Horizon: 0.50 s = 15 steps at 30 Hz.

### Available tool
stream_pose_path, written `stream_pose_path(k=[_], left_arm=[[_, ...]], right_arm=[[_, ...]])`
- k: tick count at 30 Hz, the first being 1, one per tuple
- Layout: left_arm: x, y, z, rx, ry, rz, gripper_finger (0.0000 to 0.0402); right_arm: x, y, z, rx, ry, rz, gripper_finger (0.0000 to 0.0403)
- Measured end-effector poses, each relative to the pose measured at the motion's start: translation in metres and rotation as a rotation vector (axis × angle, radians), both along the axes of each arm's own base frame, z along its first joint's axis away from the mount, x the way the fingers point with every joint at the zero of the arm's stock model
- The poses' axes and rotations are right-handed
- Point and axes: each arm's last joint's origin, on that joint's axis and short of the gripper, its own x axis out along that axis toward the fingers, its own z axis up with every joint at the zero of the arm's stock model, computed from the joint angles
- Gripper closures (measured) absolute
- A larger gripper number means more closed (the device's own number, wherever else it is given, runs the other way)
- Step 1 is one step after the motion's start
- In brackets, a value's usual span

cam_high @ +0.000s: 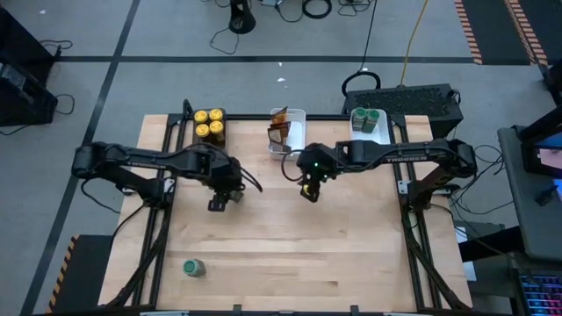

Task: Sort spices by type
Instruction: Put the top green seasoning bottle into the right white bin

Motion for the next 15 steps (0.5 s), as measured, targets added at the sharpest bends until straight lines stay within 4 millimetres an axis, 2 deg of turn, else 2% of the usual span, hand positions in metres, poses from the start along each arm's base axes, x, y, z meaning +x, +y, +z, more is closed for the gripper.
stream_pose_path(k=[6, 15], left_arm=[[0.009, 0.001, 0.009, 0.023, -0.029, -0.045, 0.0148], [0.004, 0.001, 0.008, 0.008, 0.028, -0.012, 0.0148]], right_arm=[[-0.005, 0.005, 0.0, -0.06, 0.04, -0.052, 0.0216], [-0.011, 0.008, 0.003, -0.105, 0.065, -0.046, 0.0216]])
